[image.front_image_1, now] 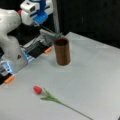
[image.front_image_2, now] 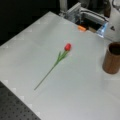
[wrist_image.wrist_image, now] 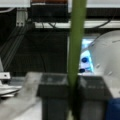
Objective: Flower insertion into a vase
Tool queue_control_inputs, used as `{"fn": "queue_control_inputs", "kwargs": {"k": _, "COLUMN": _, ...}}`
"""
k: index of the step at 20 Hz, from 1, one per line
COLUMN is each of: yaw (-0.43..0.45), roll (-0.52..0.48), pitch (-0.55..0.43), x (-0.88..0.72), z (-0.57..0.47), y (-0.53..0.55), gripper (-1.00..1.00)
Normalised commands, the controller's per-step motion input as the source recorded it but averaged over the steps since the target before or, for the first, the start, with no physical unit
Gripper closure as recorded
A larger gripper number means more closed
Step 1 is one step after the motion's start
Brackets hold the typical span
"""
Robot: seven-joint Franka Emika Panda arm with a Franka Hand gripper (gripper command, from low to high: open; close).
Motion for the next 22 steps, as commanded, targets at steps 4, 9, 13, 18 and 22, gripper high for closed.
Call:
{"fn": "queue_control_inputs", "kwargs": {"k": 4, "yaw": -0.007, "roll": 0.011, "pitch": 0.573, "x": 0.33, "z": 0.09, "y": 0.12, "gripper": 1.00}}
{"fn": "queue_control_inputs", "kwargs": {"k": 9, "yaw": -0.014, "roll": -0.026, "pitch": 0.651, "x": 0.39, "z": 0.22, "y": 0.10, "gripper": 1.00}}
{"fn": "queue_control_inputs", "kwargs": {"k": 13, "yaw": 0.004, "roll": -0.059, "pitch": 0.552, "x": 0.44, "z": 0.24, "y": 0.04, "gripper": 1.00}}
{"fn": "queue_control_inputs", "kwargs": {"k": 18, "yaw": 0.030, "roll": -0.131, "pitch": 0.382, "x": 0.33, "z": 0.12, "y": 0.00, "gripper": 1.00}}
{"fn": "queue_control_inputs", "kwargs": {"k": 22, "yaw": 0.046, "roll": -0.173, "pitch": 0.255, "x": 0.19, "z": 0.08, "y": -0.02, "gripper": 1.00}}
